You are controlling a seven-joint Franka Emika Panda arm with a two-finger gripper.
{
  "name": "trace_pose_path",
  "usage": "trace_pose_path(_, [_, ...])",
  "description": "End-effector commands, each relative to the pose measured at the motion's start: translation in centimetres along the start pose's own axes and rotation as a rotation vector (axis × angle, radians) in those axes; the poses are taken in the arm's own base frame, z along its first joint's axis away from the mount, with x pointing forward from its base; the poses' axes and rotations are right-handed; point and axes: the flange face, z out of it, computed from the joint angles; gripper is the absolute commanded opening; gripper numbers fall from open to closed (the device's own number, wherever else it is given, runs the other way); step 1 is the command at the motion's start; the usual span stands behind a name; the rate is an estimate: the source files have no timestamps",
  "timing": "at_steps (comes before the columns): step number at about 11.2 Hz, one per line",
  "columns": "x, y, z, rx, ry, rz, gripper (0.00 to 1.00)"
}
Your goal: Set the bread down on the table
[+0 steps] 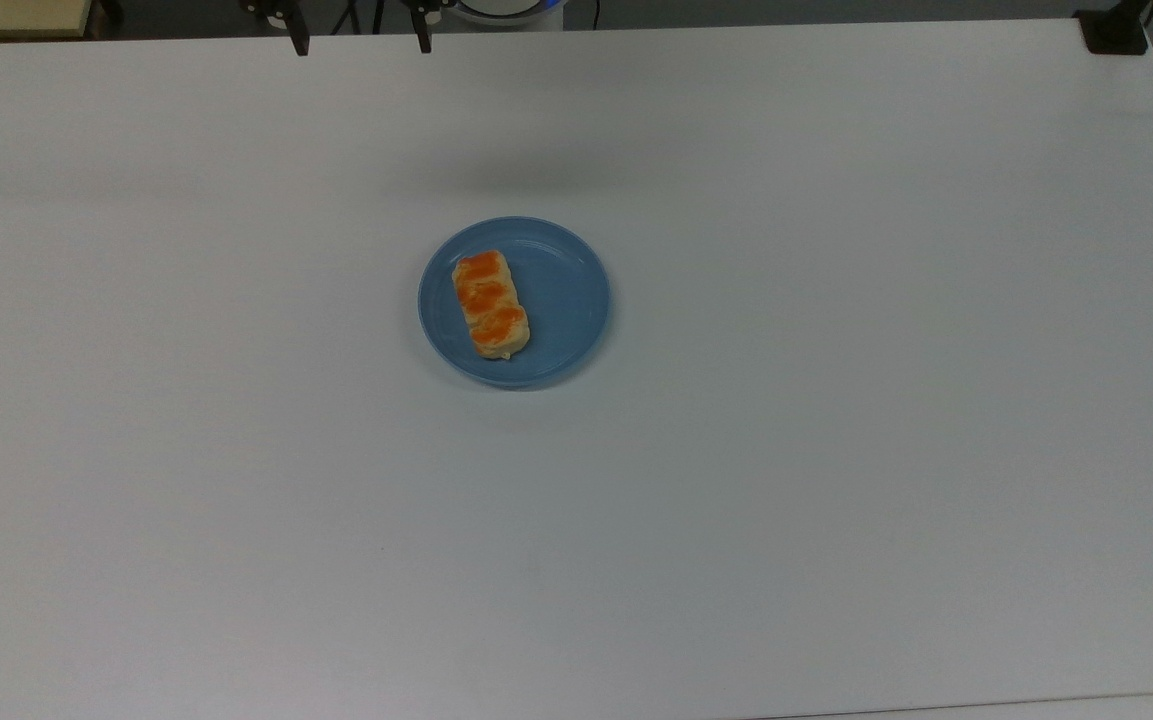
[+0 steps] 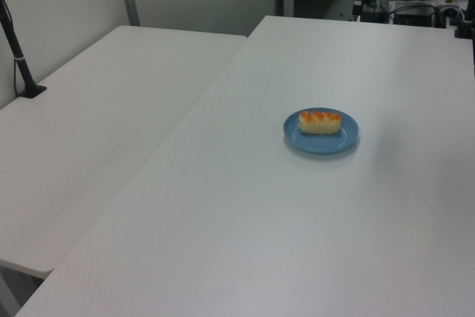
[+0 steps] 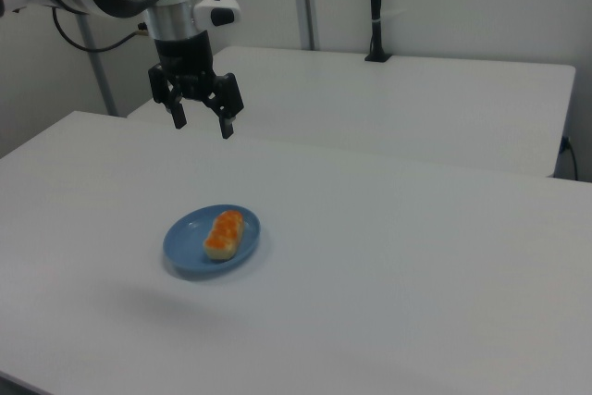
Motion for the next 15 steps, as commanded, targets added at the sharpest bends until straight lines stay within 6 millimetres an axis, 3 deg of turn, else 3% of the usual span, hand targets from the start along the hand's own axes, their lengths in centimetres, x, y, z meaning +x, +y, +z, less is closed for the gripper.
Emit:
trace_pose_path(1, [0.4,0.0,-0.1,-0.004,0.007,-0.014,1.0])
trace_pose_path(4, [0.1,1.6,0.0,0.003,0.008,0.005,1.0])
trace_pose_path(6, [0.6,1.8,1.9,0.0,0.038,-0.019,1.0])
trace_pose_path(10, [2.8,1.2,8.4,0.043,0.078,-0.014,1.0])
trace_pose_path(12, [2.8,0.2,11.9,0.045,0.076,-0.024,1.0])
trace_pose_path(15, [3.8,-3.9,17.3,0.048,0.064,-0.063,1.0])
